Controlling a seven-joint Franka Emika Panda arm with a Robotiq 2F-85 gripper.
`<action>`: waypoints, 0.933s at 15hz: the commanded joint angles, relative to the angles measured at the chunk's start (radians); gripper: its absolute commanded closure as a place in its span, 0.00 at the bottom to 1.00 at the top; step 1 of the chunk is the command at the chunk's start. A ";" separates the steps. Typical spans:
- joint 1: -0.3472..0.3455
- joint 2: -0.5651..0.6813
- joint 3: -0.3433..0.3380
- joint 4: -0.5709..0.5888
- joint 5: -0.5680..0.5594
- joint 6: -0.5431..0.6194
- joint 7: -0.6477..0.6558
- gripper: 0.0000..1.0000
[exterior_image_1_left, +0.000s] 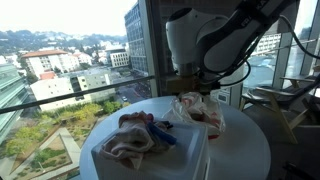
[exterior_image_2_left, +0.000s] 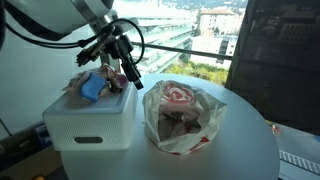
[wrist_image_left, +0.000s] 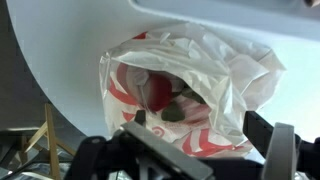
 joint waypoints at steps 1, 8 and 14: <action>0.033 -0.106 0.070 -0.030 0.171 -0.030 -0.192 0.00; 0.076 -0.023 0.133 0.044 0.462 0.017 -0.608 0.00; 0.090 0.060 0.151 0.093 0.623 -0.030 -0.958 0.00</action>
